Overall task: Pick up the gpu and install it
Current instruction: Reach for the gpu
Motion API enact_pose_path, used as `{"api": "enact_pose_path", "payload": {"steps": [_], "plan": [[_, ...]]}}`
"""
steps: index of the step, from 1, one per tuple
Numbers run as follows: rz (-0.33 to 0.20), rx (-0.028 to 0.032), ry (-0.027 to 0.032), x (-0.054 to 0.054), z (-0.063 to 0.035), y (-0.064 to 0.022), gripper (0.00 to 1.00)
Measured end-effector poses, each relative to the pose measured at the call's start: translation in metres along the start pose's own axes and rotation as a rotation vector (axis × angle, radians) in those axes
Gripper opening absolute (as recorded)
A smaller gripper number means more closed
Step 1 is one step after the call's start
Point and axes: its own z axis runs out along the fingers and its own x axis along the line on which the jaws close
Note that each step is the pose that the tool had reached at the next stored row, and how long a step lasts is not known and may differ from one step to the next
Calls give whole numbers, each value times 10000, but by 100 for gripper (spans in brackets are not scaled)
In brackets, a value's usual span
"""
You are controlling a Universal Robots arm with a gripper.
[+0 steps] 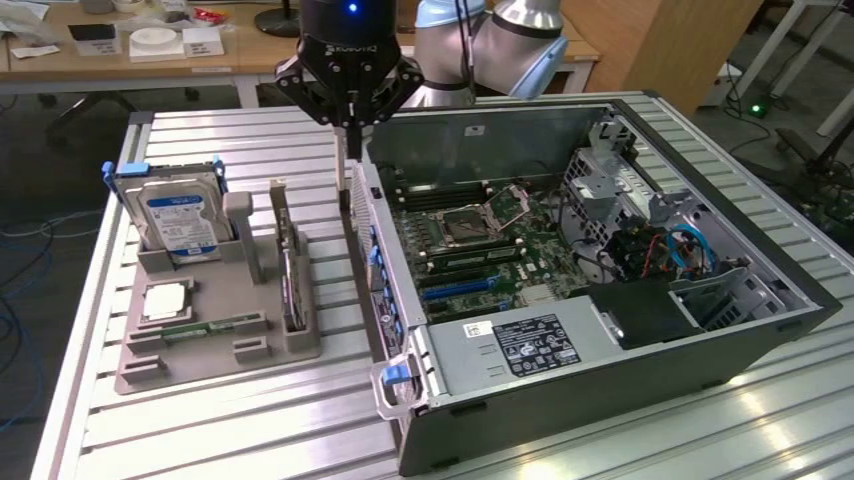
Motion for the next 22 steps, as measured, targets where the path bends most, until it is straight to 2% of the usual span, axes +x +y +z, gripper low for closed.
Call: {"api": "enact_pose_path", "payload": {"steps": [22], "plan": [[0, -1, -1, 147, 1, -28, 10]]}}
